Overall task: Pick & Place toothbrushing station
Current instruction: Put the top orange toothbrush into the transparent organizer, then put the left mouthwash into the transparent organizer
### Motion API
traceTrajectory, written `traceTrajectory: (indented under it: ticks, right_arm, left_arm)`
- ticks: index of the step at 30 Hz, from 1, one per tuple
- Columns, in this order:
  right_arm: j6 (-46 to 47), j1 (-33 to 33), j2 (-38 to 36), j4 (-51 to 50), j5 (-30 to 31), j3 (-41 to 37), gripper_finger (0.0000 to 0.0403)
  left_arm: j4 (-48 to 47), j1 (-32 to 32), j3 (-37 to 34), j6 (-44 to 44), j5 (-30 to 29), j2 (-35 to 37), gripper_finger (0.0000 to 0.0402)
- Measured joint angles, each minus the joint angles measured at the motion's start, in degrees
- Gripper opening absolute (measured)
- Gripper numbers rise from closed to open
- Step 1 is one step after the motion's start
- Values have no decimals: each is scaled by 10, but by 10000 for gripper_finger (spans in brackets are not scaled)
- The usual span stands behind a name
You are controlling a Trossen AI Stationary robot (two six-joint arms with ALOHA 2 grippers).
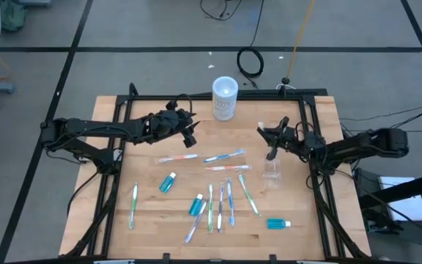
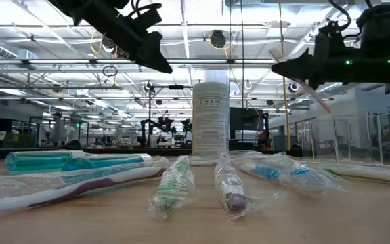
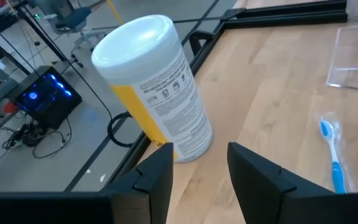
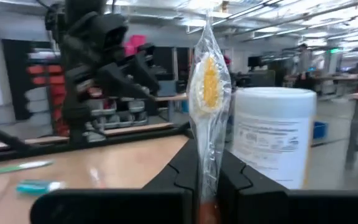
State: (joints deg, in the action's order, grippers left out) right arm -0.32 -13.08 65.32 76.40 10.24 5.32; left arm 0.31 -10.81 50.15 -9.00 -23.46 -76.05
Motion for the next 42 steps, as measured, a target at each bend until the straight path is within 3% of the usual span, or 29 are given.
traceTrajectory:
  ticks: [7, 17, 31, 38, 42]
  right_arm:
    - [29, -1, 38, -13, 31, 6, 11]
    - [42, -1, 92, -12, 32, 6, 16]
    - [39, -1, 90, -5, 64, 6, 118]
    - [9, 0, 90, 85, 59, 7, 160]
    - [7, 0, 88, 133, -7, 8, 175]
  left_arm:
    - [-2, 0, 0, -3, 0, 0, 157]
    - [-3, 0, 0, -3, 0, 0, 157]
    - [-6, 0, 0, -1, 0, 0, 157]
    - [-6, 0, 0, 2, 1, 0, 157]
    - [-6, 0, 0, 13, 39, 0, 157]
